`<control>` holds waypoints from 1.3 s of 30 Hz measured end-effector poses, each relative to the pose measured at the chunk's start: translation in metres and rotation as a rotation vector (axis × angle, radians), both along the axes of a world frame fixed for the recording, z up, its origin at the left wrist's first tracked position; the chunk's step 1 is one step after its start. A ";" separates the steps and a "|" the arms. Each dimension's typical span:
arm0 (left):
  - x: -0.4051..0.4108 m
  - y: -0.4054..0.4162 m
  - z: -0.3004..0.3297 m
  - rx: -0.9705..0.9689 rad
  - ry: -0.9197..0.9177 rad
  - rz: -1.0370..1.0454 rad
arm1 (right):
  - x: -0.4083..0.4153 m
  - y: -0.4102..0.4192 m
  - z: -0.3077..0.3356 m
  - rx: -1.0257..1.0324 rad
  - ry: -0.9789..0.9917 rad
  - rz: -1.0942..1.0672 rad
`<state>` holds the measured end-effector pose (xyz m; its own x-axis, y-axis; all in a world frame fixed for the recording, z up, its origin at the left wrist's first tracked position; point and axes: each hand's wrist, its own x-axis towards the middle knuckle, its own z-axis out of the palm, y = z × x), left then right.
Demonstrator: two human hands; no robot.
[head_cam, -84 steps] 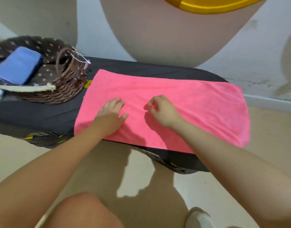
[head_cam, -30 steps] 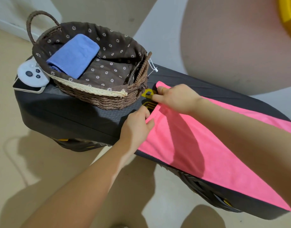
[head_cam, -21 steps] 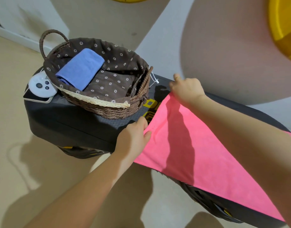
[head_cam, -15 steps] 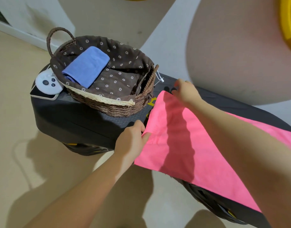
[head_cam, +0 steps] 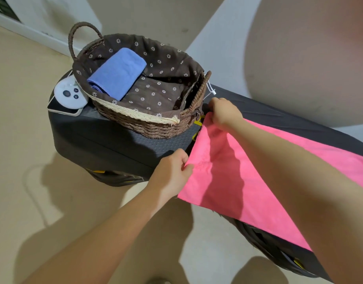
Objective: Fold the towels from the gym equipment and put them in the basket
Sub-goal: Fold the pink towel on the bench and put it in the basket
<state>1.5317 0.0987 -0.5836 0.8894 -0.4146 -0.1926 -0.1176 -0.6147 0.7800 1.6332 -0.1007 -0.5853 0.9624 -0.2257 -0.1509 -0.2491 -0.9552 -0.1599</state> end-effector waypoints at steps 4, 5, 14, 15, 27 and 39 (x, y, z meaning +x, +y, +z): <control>-0.001 -0.004 0.003 -0.004 0.082 0.018 | 0.003 -0.002 0.008 0.004 -0.094 -0.080; -0.001 -0.005 0.004 -0.016 0.098 0.006 | 0.002 -0.004 0.012 0.044 -0.140 -0.134; 0.015 -0.005 0.053 -0.151 -0.450 0.069 | 0.027 -0.021 0.072 0.771 -0.557 -0.396; 0.017 -0.007 0.061 -0.137 -0.529 0.065 | 0.029 -0.025 0.077 0.777 -0.565 -0.401; -0.049 -0.105 0.057 -0.109 -0.160 -0.087 | -0.109 -0.136 0.077 0.550 -0.427 -0.290; -0.139 -0.248 0.060 -0.075 -0.092 -0.499 | -0.233 -0.270 0.059 0.947 -0.508 -0.664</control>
